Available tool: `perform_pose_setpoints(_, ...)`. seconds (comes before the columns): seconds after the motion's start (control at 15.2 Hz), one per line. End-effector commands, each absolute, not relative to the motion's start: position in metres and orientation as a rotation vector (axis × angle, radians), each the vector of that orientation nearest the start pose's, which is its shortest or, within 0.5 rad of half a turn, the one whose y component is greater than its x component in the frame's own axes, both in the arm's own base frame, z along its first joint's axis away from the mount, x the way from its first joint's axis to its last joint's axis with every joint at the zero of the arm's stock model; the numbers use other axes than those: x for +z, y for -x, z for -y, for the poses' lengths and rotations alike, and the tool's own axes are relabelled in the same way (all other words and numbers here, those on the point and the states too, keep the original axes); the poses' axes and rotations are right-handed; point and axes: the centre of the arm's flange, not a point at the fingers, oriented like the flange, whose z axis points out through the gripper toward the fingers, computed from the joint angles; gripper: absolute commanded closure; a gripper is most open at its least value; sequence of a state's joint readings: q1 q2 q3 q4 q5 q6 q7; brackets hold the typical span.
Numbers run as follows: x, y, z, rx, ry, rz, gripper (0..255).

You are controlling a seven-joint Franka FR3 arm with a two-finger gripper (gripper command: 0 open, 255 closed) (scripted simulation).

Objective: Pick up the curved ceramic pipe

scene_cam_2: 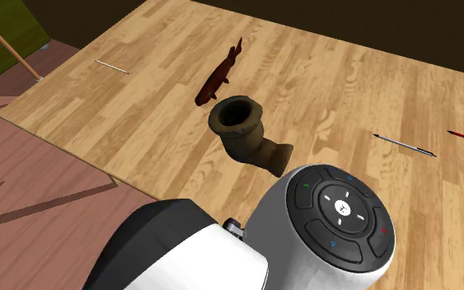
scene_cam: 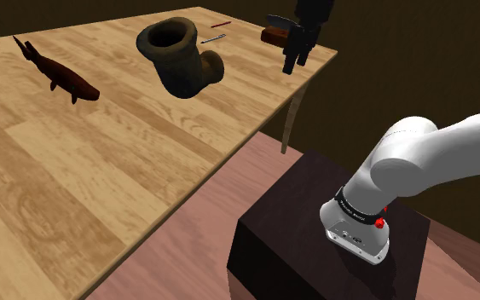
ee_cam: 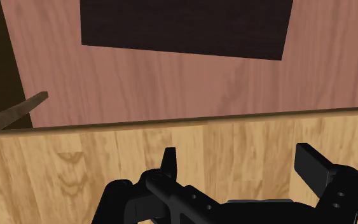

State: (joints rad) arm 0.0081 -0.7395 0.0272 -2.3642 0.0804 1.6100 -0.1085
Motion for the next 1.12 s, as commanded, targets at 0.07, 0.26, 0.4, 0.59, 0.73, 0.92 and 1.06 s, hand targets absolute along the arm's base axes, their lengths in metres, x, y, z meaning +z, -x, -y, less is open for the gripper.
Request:
perform_pose_setpoints(0.07, 0.579, -0.333, -0.029, 0.020, 3.073, 0.208, 0)
perform_pose_setpoints(0.26, 0.590, -0.365, -0.050, 0.023, 3.077, 0.218, 0)
perform_pose_setpoints(0.4, 0.597, -0.387, -0.064, 0.025, 3.079, 0.226, 0)
perform_pose_setpoints(0.59, 0.607, -0.419, -0.086, 0.028, 3.082, 0.236, 0)
perform_pose_setpoints(0.73, 0.614, -0.440, -0.100, 0.030, 3.084, 0.243, 0)
perform_pose_setpoints(0.92, 0.625, -0.472, -0.123, 0.033, 3.088, 0.254, 0)
perform_pose_setpoints(1.06, 0.631, -0.494, -0.137, 0.036, 3.090, 0.261, 0)
